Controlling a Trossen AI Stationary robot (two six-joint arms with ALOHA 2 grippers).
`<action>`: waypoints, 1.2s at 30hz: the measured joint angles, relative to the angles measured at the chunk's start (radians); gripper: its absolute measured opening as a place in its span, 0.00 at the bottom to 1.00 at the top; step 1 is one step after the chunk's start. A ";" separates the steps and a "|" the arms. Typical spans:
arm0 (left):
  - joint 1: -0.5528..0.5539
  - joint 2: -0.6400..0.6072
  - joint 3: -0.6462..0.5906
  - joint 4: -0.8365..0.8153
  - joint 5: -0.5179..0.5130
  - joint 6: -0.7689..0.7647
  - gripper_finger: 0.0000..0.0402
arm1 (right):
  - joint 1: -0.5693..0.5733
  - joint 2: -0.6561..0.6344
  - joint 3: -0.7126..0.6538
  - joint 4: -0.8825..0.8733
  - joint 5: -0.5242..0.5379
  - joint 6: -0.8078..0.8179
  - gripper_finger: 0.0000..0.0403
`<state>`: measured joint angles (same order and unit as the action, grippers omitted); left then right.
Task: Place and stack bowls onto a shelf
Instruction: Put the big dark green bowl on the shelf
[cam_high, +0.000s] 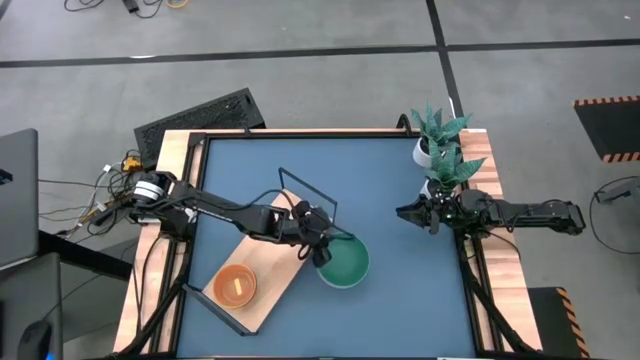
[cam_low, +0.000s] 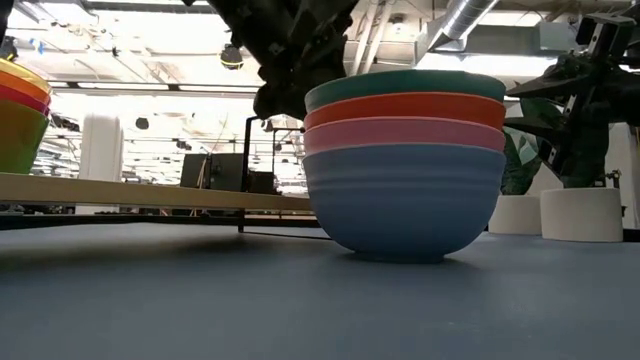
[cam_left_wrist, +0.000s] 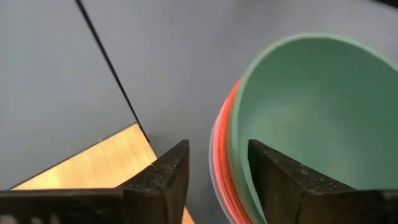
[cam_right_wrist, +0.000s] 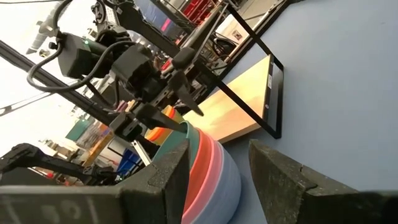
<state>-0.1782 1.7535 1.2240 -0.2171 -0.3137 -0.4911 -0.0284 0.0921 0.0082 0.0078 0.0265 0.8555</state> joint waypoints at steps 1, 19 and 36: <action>-0.001 0.000 0.000 -0.005 0.004 0.005 0.34 | 0.000 0.000 0.000 0.000 0.000 0.000 0.47; -0.004 0.000 0.065 -0.003 0.029 0.017 0.00 | 0.000 0.000 0.000 0.000 0.000 0.001 0.47; 0.006 -0.032 0.360 -0.765 -0.037 -0.366 0.00 | 0.000 0.000 0.000 0.000 0.000 0.003 0.47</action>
<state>-0.1726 1.7214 1.5835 -0.9823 -0.3503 -0.8572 -0.0284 0.0925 0.0082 0.0078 0.0265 0.8585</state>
